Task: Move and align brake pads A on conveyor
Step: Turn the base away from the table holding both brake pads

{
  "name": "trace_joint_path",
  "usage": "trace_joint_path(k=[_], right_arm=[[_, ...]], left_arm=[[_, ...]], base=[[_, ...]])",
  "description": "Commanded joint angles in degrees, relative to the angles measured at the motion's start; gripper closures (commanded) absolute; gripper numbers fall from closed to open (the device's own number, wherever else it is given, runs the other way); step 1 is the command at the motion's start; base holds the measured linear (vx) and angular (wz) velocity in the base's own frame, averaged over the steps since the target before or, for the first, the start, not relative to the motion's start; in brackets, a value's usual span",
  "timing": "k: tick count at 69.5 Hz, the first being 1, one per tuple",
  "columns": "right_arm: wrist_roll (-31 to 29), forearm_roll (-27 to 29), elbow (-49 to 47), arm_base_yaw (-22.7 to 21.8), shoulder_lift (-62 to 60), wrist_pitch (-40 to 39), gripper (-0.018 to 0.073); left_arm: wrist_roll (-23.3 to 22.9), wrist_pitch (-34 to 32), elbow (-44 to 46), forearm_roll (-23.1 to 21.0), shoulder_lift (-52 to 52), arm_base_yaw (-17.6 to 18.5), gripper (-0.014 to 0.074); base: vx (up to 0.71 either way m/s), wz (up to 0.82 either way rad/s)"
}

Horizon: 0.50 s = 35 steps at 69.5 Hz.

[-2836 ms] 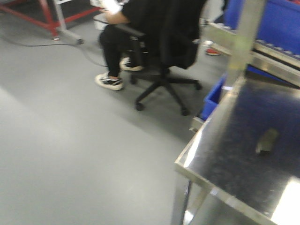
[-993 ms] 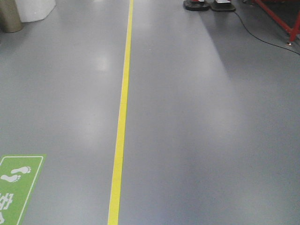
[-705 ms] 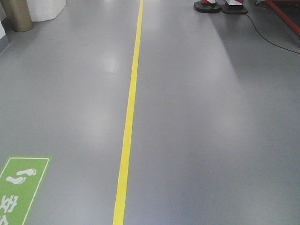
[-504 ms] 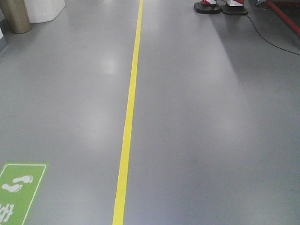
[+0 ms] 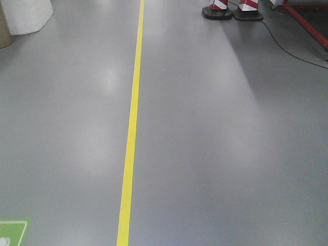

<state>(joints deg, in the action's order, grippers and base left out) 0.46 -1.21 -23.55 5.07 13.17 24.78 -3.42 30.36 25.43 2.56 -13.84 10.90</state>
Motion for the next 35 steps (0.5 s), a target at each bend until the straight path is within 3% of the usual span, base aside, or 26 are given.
trace_joint_path(k=[1, 35], right_arm=[[0.0, -0.3, -1.8, -0.3, 0.5, -5.6, 0.0569], [0.0, -0.3, -1.8, -0.3, 0.5, -5.6, 0.0569]], left_arm=[[-0.1, -5.3, 1.7, -0.1, -0.6, 0.1, 0.0602], [-0.1, -5.3, 1.7, -0.1, -0.6, 0.1, 0.0602]], base=[[0.56, -0.05], [0.63, 0.07]])
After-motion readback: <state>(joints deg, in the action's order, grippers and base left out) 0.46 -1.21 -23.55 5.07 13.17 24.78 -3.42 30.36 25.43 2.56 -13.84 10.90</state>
